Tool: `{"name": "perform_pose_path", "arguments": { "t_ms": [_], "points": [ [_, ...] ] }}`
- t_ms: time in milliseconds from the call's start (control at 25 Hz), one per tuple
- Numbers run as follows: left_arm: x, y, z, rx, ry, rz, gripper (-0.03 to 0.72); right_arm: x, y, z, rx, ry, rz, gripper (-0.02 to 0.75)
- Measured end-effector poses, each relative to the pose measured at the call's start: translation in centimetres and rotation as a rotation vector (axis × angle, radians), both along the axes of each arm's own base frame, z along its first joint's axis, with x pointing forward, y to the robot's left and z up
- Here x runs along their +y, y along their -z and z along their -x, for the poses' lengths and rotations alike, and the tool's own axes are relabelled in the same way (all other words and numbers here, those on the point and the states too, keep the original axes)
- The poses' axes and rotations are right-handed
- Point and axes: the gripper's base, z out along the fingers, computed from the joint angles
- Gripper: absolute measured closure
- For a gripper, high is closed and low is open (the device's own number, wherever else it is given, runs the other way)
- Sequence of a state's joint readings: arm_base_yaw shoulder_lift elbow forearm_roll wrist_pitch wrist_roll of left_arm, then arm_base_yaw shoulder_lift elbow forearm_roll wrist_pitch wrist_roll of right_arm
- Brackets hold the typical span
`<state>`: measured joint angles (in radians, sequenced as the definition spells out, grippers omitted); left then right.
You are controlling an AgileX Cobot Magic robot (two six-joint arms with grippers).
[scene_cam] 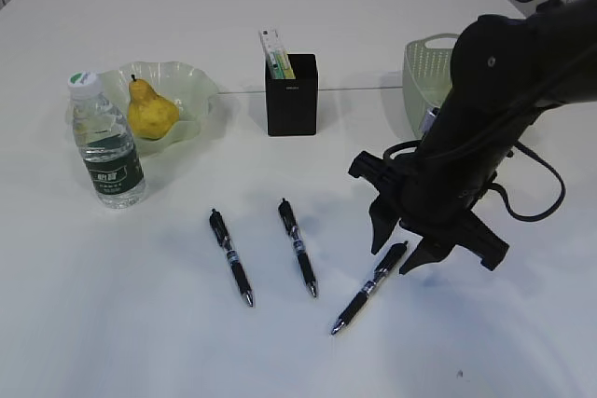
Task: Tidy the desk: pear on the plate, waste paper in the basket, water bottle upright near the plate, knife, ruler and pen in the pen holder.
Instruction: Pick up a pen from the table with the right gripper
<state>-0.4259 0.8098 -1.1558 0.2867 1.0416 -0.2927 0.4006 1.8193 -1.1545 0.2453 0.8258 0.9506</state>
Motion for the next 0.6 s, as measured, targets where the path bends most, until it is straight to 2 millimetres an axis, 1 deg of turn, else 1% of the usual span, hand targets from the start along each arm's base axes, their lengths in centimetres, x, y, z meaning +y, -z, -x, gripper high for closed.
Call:
{"name": "perform_pose_path", "arguments": {
  "t_ms": [360,600],
  "points": [
    [0.1,0.1,0.0,0.006,-0.004,-0.006,0.414,0.2,1.2,-0.7,-0.014,0.020,-0.007,0.437],
    [0.1,0.2,0.1,0.022,-0.008,-0.011,0.414,0.6,3.1,-0.8,0.046,0.020,-0.014,0.434]
  ]
}}
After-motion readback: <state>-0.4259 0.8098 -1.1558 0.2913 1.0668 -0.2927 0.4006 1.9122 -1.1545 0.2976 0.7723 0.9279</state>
